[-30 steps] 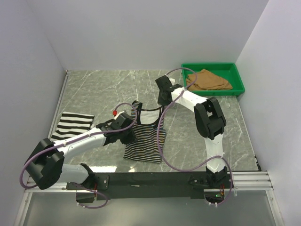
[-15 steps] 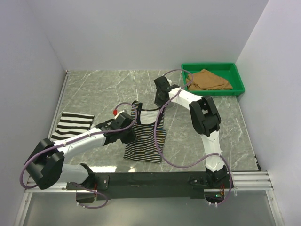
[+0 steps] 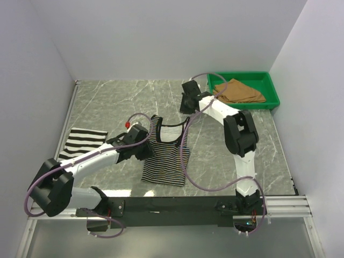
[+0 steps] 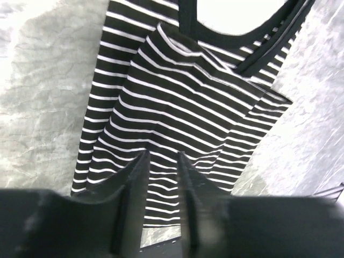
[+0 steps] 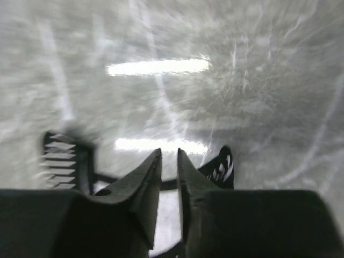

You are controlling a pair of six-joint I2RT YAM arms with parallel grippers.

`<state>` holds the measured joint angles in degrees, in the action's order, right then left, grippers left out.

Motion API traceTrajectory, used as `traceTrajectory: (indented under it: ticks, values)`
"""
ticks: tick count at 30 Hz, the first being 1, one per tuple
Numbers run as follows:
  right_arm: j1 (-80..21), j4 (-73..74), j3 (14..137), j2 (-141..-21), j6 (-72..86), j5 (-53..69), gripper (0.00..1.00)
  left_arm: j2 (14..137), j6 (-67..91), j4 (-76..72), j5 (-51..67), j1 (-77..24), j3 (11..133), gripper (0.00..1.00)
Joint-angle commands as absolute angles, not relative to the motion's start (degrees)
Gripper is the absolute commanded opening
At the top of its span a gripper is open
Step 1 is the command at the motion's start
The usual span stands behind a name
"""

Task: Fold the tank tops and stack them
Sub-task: Fold the tank top

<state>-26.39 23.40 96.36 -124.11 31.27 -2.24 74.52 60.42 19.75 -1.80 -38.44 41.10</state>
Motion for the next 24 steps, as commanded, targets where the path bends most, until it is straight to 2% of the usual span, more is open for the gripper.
traceTrajectory:
  ticks: [1,4,6,7,8,14,19,24]
  values:
    - [-26.4,24.1,96.7,-112.2,30.2,-4.6,0.27,69.6,60.1,21.9,-5.4,-37.9,42.5,0.37]
    - [-26.5,25.8,90.9,-104.6,31.8,-5.9,0.32,65.1,61.7,26.6,-8.0,-36.6,40.3,0.48]
    - [-26.8,26.7,83.4,-98.0,33.2,-4.5,0.32,63.0,62.3,30.5,-8.5,-35.9,38.8,0.52]
    - [-27.2,26.5,80.4,-95.3,34.6,-3.8,0.32,61.3,62.5,31.5,-7.7,-35.7,38.2,0.6]
    - [-27.9,26.3,73.6,-92.7,35.2,-3.2,0.33,60.6,62.5,32.2,-6.6,-35.6,36.8,0.61]
    - [-38.7,26.2,50.8,-73.2,42.9,-0.2,0.41,57.2,63.9,31.4,1.7,-35.9,28.7,0.63]
    - [-47.8,22.3,39.0,-67.6,53.1,8.2,0.45,56.2,64.2,32.0,4.2,-36.5,26.2,0.62]
    - [-51.0,18.1,31.0,-64.3,58.6,10.1,0.45,54.4,63.2,31.3,5.1,-37.2,25.3,0.64]
